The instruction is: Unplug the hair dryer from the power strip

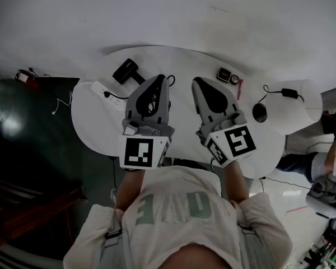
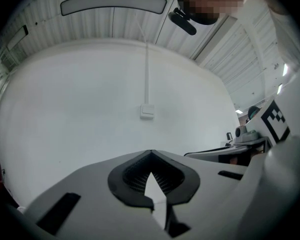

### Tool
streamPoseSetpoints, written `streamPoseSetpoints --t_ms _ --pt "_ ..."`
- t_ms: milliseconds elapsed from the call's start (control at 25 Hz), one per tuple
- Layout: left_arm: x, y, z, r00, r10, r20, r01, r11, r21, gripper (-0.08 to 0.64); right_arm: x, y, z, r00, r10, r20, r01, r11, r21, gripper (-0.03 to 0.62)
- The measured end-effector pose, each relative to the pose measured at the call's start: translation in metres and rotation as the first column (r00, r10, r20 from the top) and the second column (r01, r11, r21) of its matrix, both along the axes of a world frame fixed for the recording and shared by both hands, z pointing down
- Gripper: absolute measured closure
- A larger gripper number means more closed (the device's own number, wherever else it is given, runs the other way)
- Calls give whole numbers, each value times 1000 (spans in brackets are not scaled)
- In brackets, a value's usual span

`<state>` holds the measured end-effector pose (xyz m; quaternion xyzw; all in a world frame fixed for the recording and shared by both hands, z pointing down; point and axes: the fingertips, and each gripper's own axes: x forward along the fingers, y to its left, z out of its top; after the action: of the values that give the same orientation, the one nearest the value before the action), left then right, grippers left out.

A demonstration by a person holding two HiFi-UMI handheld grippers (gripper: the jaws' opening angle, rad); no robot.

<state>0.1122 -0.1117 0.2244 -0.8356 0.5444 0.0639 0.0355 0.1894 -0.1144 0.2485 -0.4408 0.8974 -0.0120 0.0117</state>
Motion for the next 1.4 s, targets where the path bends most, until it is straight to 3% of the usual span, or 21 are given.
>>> streamPoseSetpoints --t_ms 240,440,720,920,1040,1160,1400 --pt "-48 -1 6 995 -96 -8 96 995 6 548 -44 -6 2 995 -96 -27 97 995 7 572" --pt "-112 10 10 969 -247 -7 247 969 -12 548 -108 -5 10 971 -236 -21 236 972 -15 572" --pt "-202 34 21 900 -435 13 435 899 -42 548 -194 -2 19 910 -414 1 413 909 -49 572" --pt "-258 51 32 849 -528 12 527 847 -75 548 -247 5 26 873 -488 13 488 870 -76 572" --pt "-283 54 38 827 -562 0 560 823 -94 548 -268 6 30 861 -509 4 508 857 -84 572" --pt "-297 54 40 819 -574 -4 571 815 -100 548 -281 7 34 855 -518 -12 515 852 -97 572" --pt "-299 47 47 824 -566 1 563 819 -114 548 -291 5 38 839 -544 -15 538 834 -123 572"
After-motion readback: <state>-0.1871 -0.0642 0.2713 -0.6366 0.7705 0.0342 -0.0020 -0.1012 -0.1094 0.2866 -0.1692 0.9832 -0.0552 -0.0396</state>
